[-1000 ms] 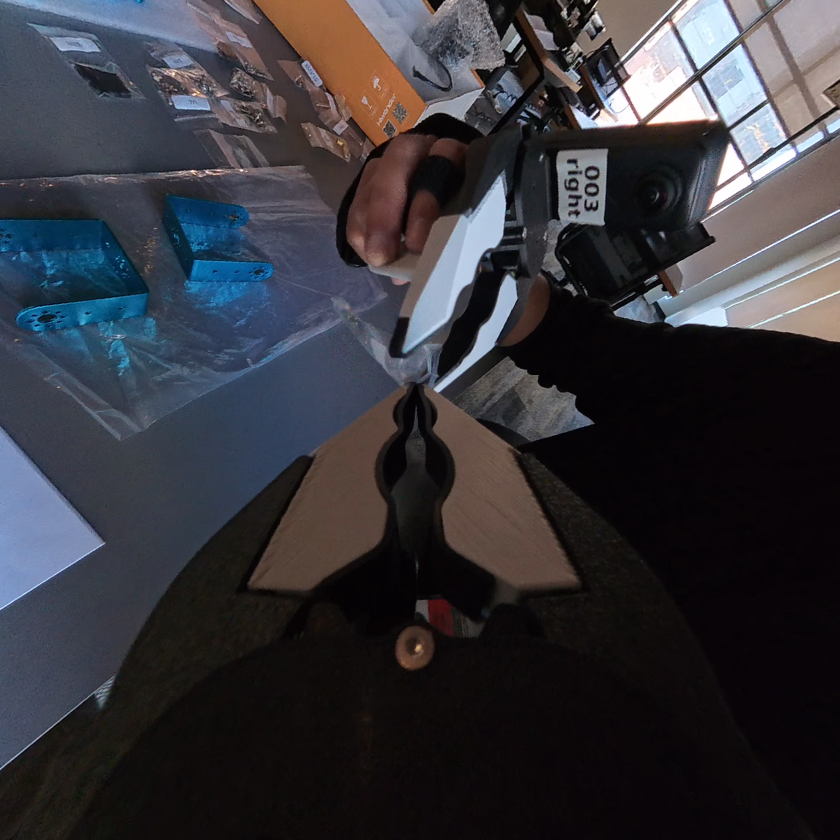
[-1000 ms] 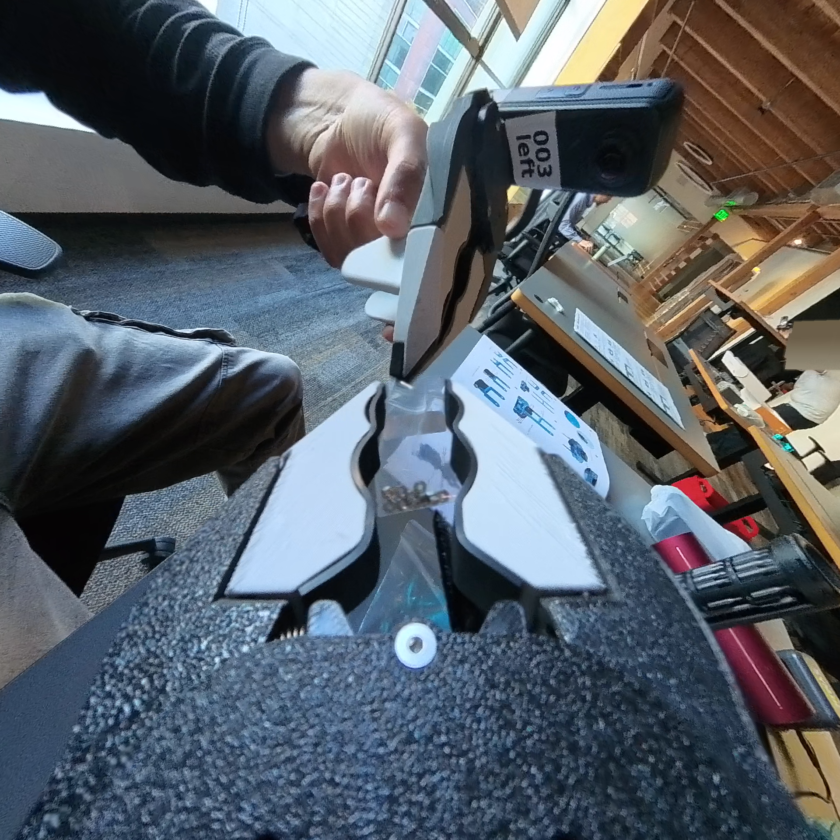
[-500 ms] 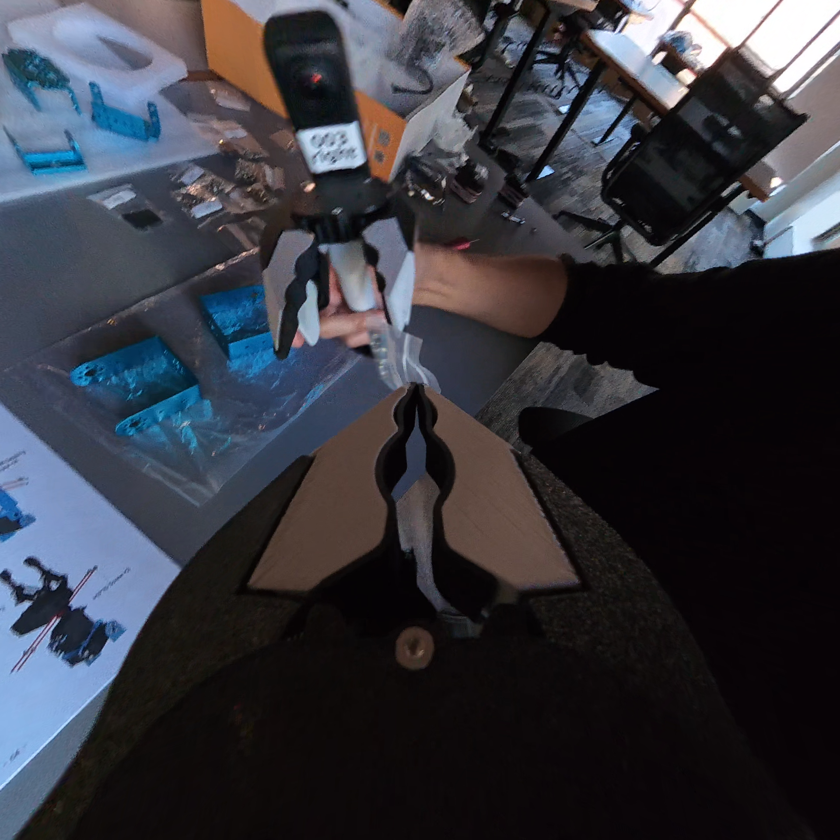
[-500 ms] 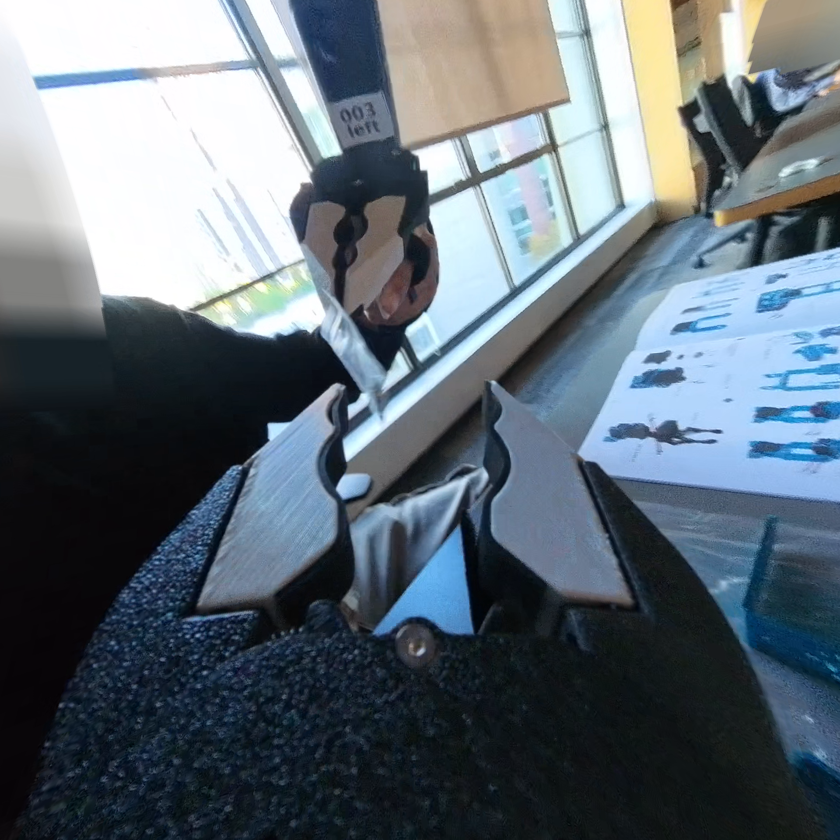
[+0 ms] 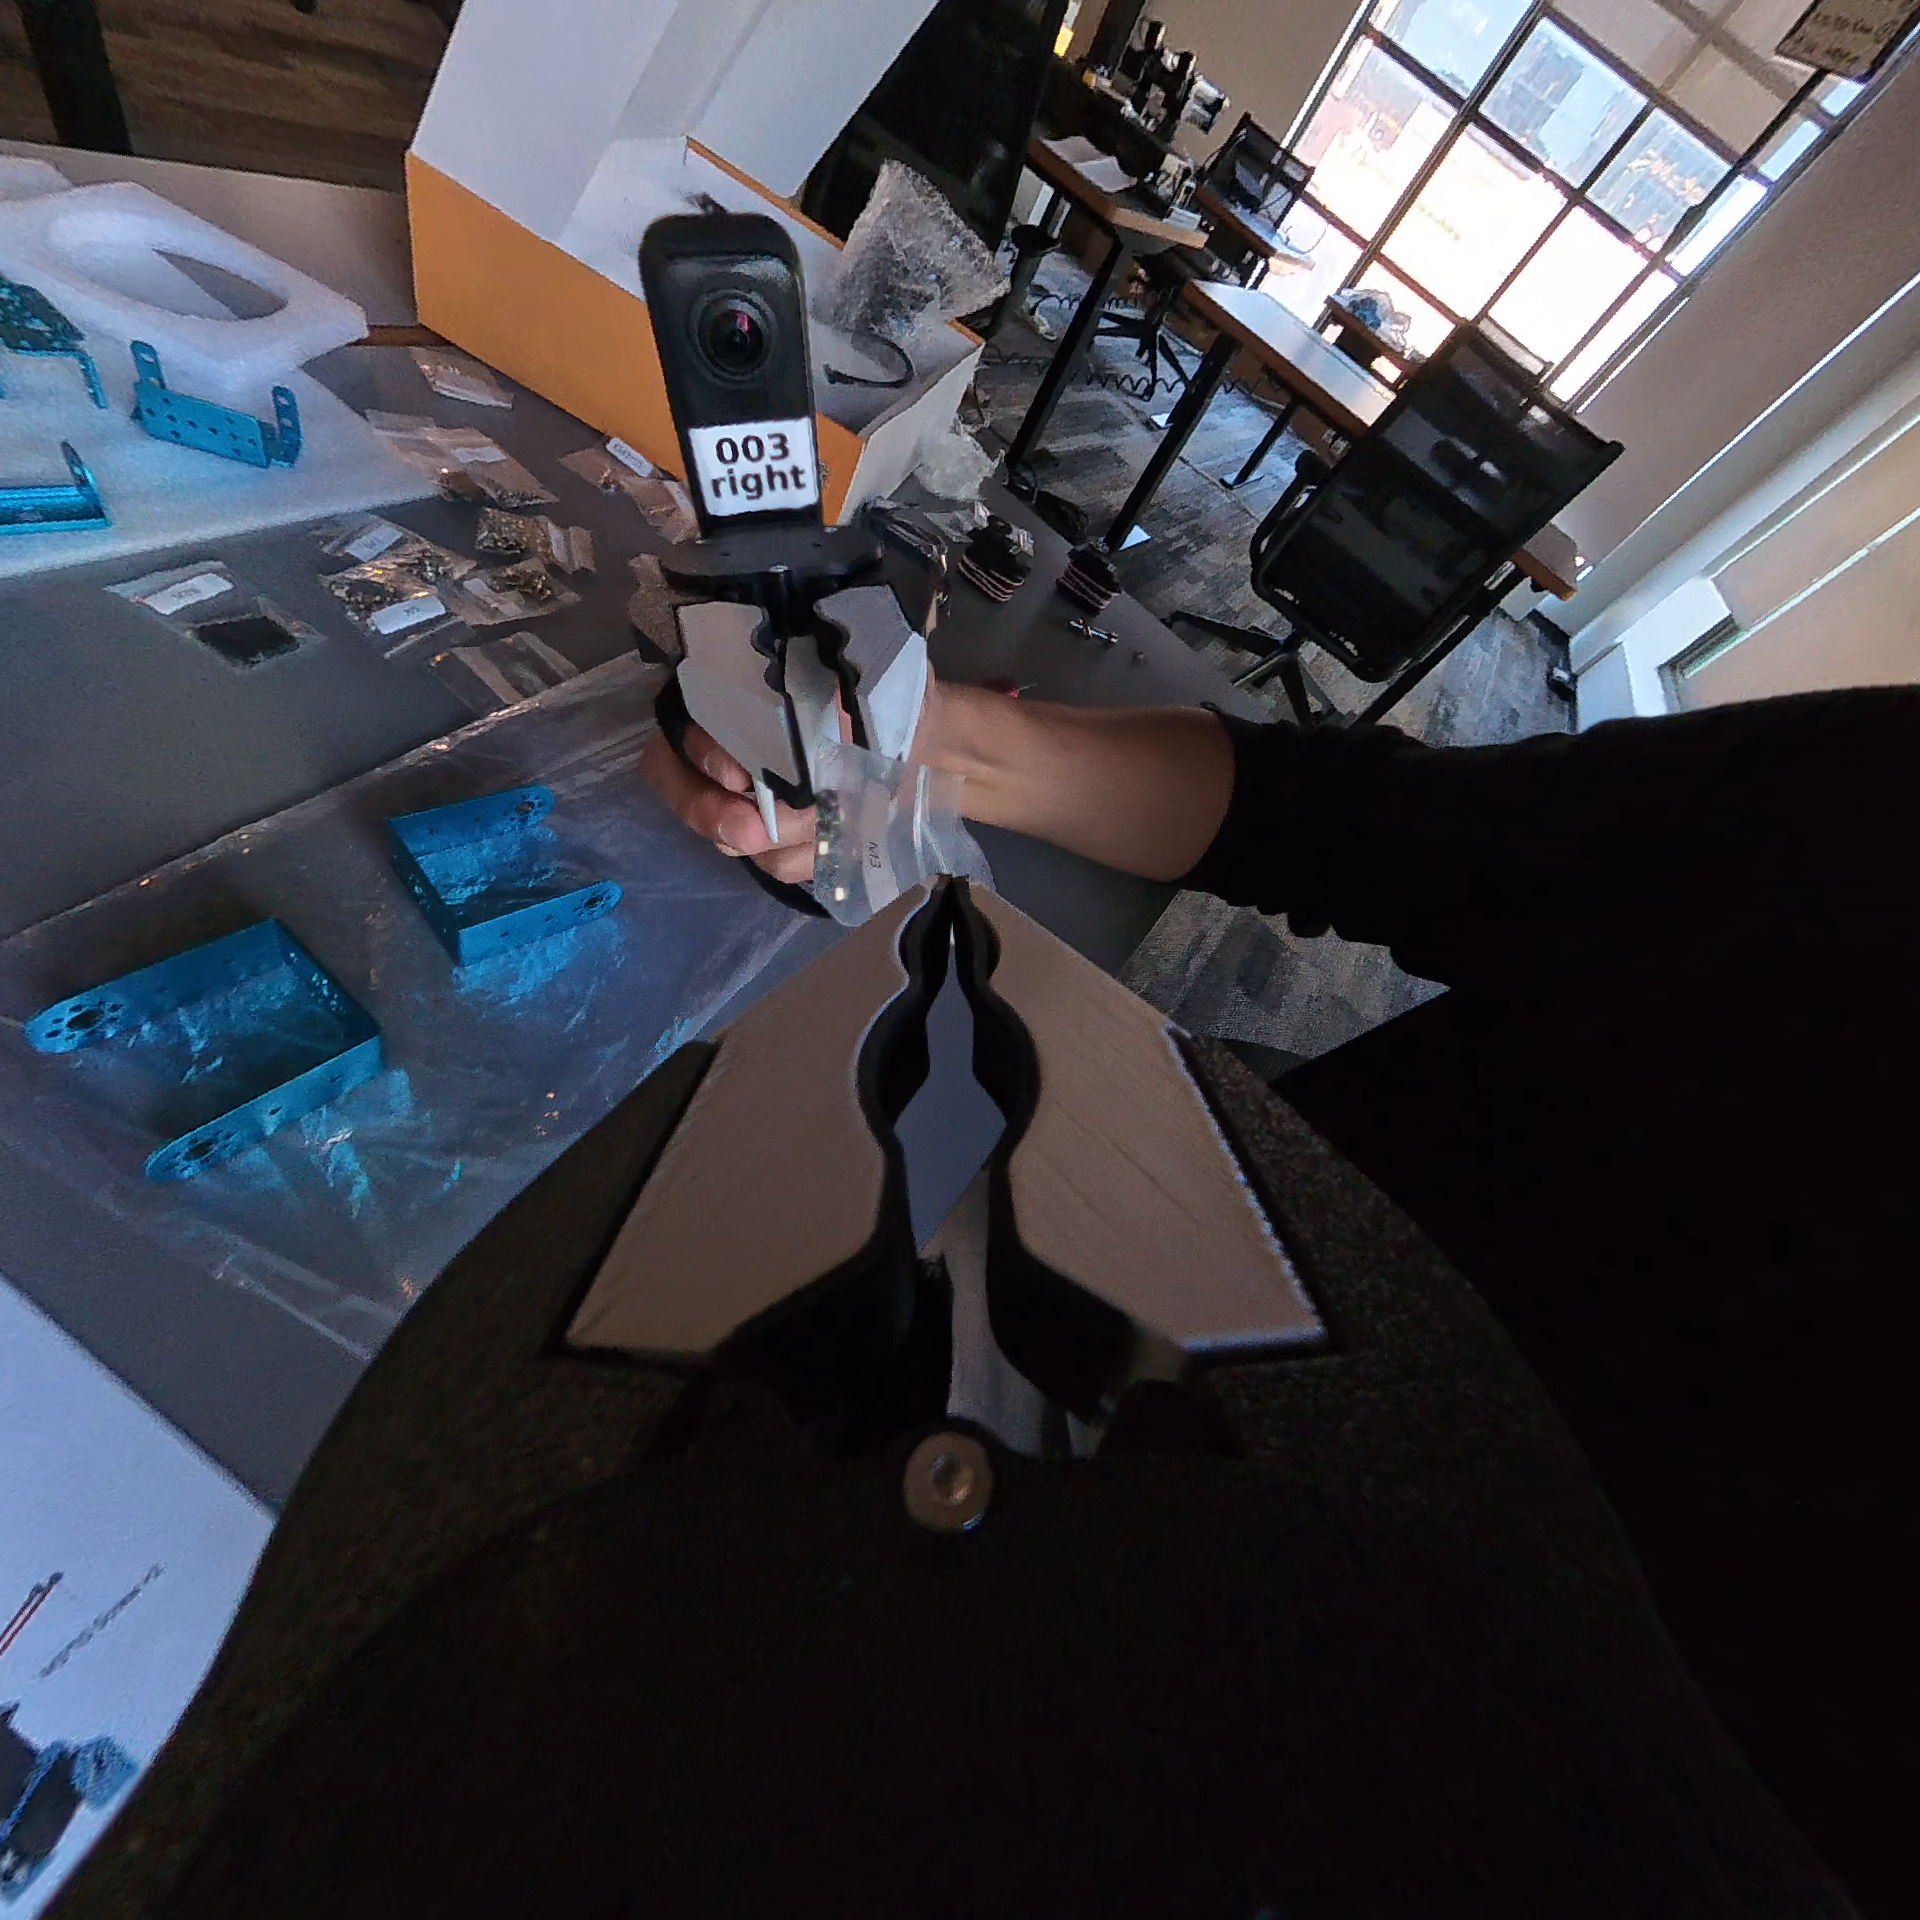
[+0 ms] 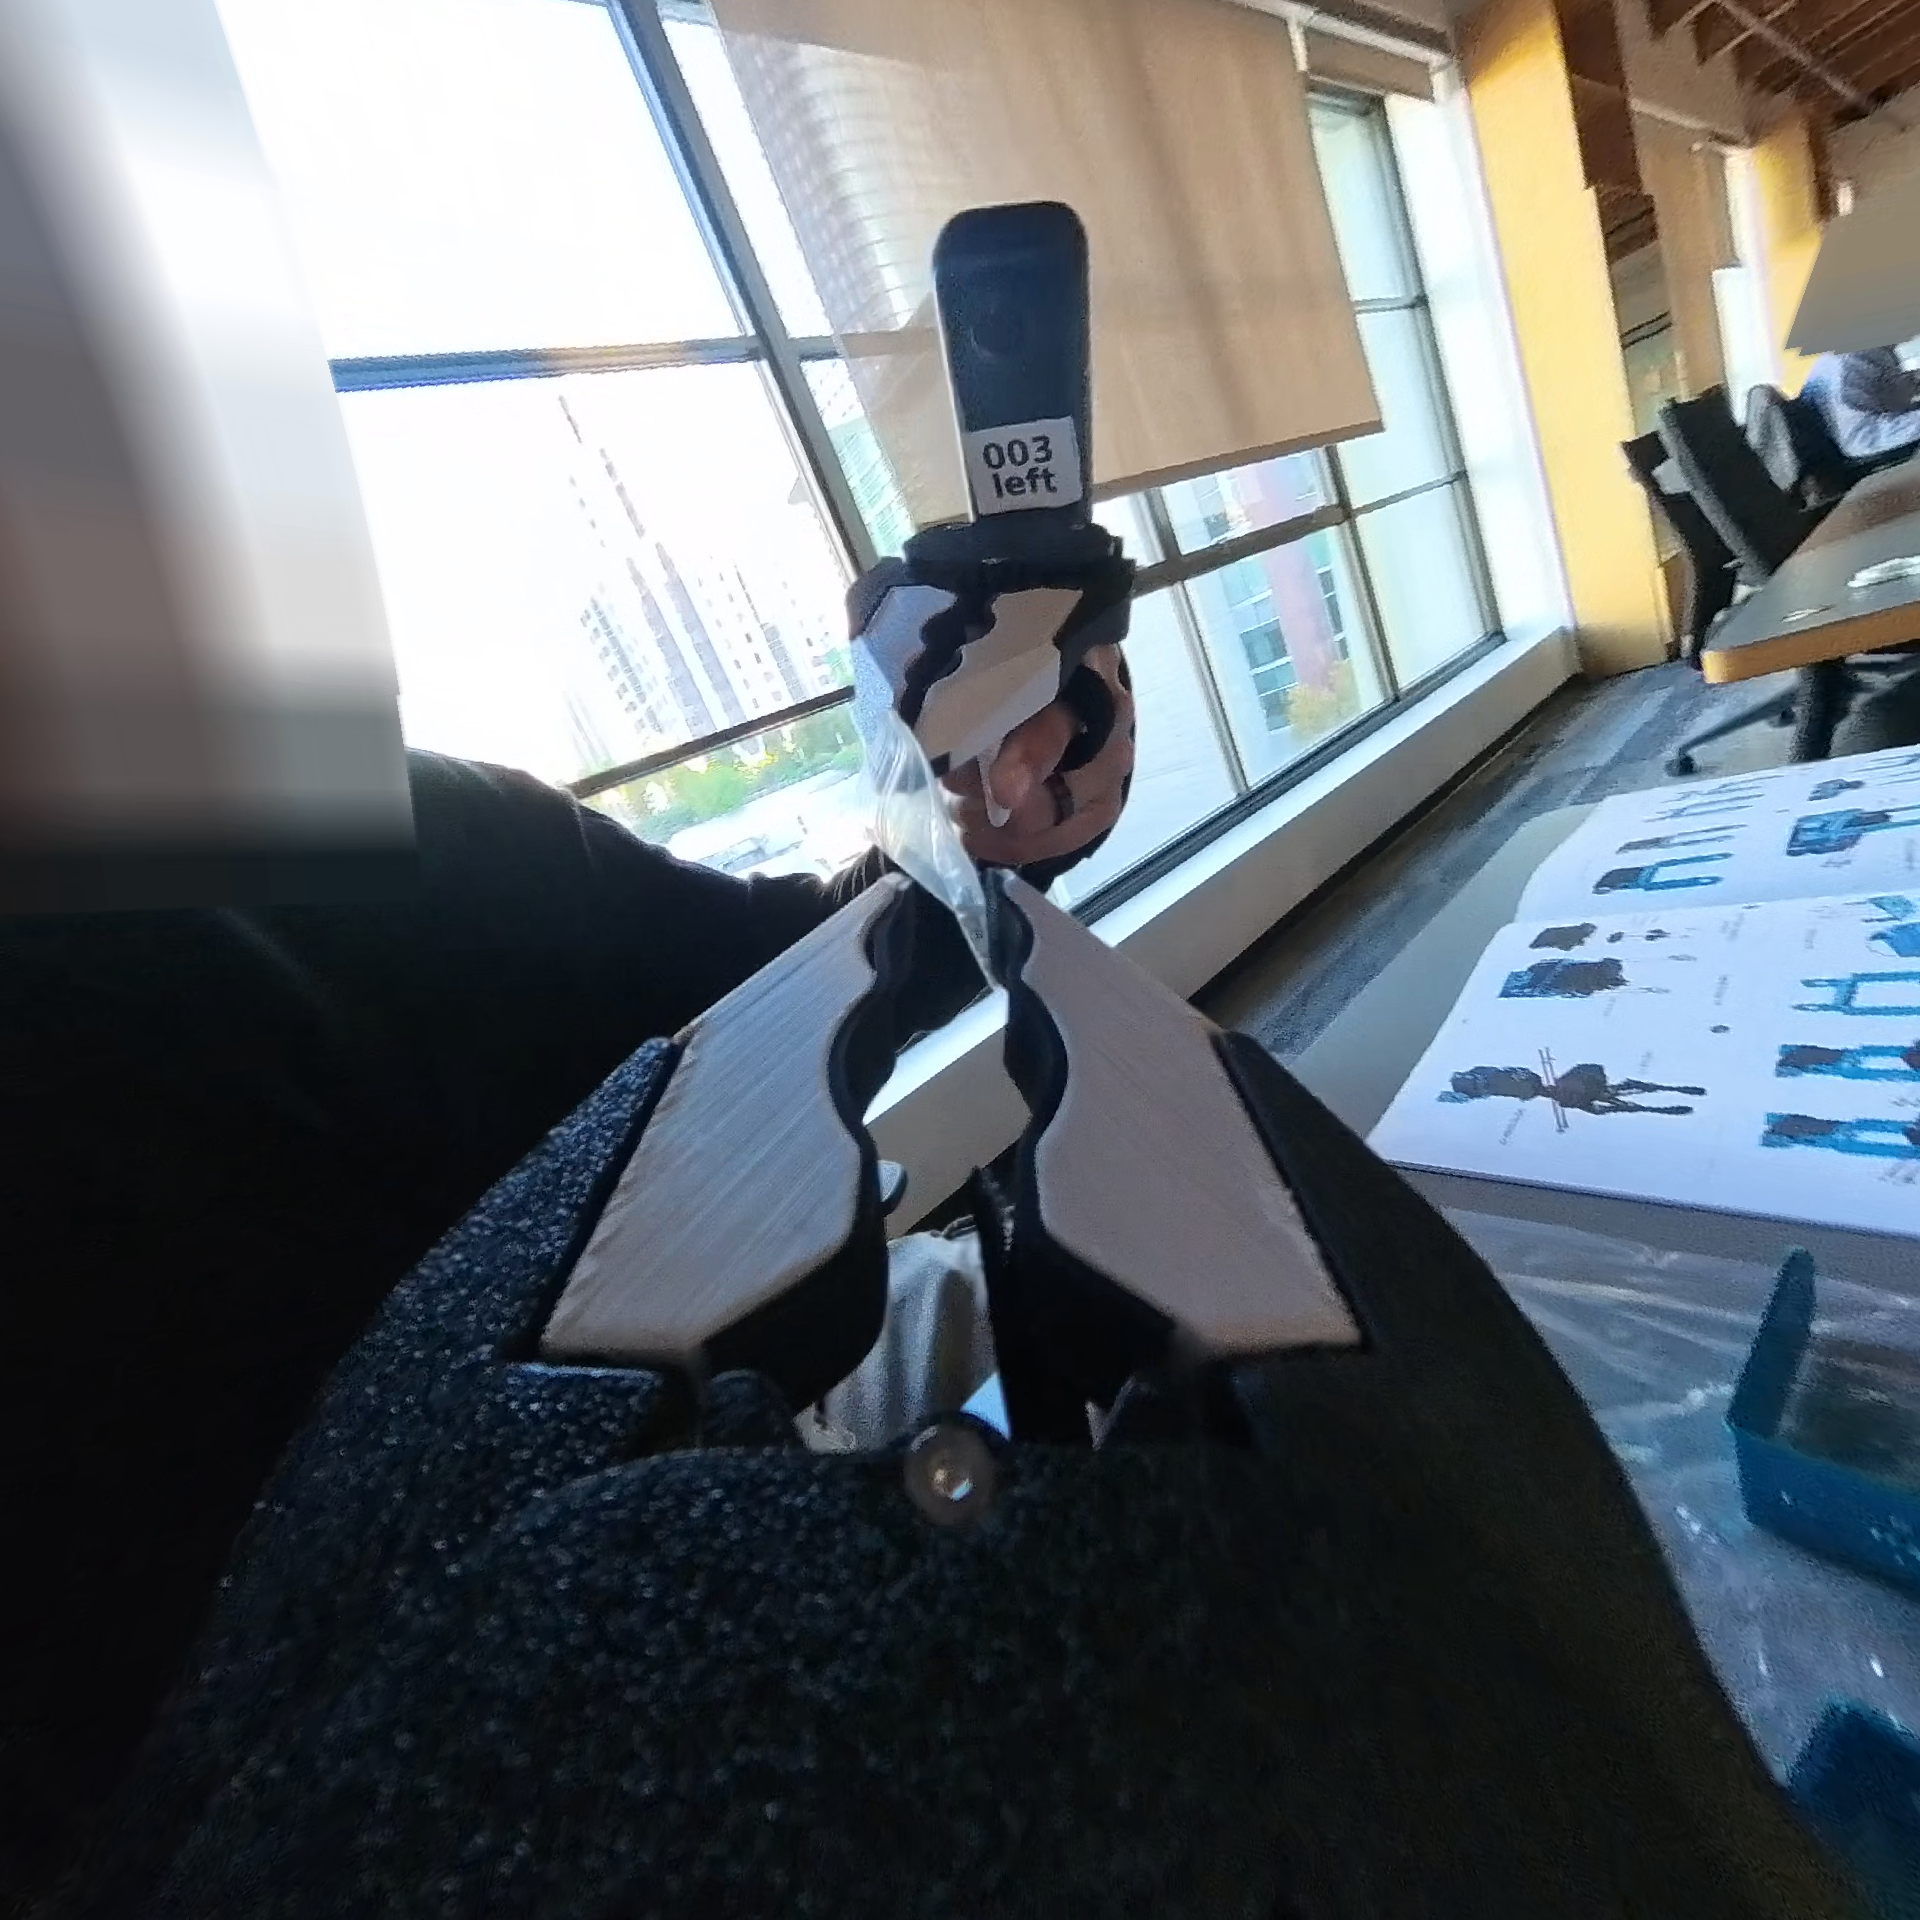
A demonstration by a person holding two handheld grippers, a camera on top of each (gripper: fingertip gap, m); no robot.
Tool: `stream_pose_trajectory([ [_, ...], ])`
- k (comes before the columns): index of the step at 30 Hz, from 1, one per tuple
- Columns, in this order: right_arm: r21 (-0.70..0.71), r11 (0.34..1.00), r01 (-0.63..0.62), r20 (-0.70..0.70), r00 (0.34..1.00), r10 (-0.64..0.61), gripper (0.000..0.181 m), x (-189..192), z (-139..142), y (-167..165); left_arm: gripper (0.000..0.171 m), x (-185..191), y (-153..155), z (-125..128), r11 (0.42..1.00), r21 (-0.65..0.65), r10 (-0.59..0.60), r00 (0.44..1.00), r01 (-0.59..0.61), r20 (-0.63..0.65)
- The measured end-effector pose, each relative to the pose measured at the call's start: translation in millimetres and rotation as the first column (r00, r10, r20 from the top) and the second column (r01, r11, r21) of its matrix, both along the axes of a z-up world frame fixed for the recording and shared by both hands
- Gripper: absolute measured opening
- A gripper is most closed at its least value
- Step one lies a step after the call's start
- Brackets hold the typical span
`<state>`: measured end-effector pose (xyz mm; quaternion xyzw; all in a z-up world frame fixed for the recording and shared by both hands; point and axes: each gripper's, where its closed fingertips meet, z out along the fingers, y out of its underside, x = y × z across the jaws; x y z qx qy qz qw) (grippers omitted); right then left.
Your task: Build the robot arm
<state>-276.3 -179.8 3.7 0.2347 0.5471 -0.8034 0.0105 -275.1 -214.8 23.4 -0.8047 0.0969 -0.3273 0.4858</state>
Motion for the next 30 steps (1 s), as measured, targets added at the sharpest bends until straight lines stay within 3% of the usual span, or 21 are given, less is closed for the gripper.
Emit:
stream_pose_trajectory([
  [2, 0.009, 1.000, 0.025, 0.001, 1.000, -0.025, 0.008, 3, -2, 4, 0.000, 4, 6, -2, 1.000, 0.009, -0.018, 1.000, 0.018, 0.016],
  [4, 0.056, 0.997, 0.057, 0.011, 0.998, -0.057, 0.016, 6, -9, 5, 0.000, 7, 14, -4, 0.999, 0.017, -0.035, 0.999, 0.035, 0.030],
  [7, 0.078, 0.993, 0.092, -0.011, 0.996, -0.091, 0.004, 18, -9, 13, 0.000, 10, 29, -5, 0.998, 0.031, -0.054, 0.997, 0.052, 0.052],
  [10, 0.135, 0.970, 0.201, -0.025, 0.980, -0.200, 0.004, 25, -6, 34, 0.000, 9, 47, -14, 0.996, 0.053, -0.078, 0.997, 0.077, 0.021],
  [12, 0.210, 0.942, 0.262, -0.016, 0.964, -0.265, 0.005, 31, -9, 52, 0.000, 8, 64, -30, 0.995, 0.044, -0.092, 0.995, 0.094, -0.047],
  [16, 0.465, 0.809, 0.360, 0.030, 0.907, -0.421, 0.005, 37, -50, 89, 0.000, 16, 102, -79, 0.988, 0.004, -0.145, 0.946, 0.153, -0.291],
  [20, 0.605, 0.724, 0.332, 0.113, 0.864, -0.490, 0.005, 52, -86, 125, 0.000, 34, 139, -121, 0.983, -0.058, -0.181, 0.907, 0.172, -0.380],
  [25, 0.630, 0.721, 0.288, 0.206, 0.833, -0.514, 0.005, 68, -119, 156, 0.000, 50, 165, -149, 0.976, -0.115, -0.217, 0.887, 0.186, -0.407],
  [30, 0.669, 0.701, 0.248, 0.240, 0.820, -0.519, 0.005, 73, -139, 165, 0.003, 49, 170, -175, 0.968, -0.167, -0.247, 0.811, 0.186, -0.531],
])
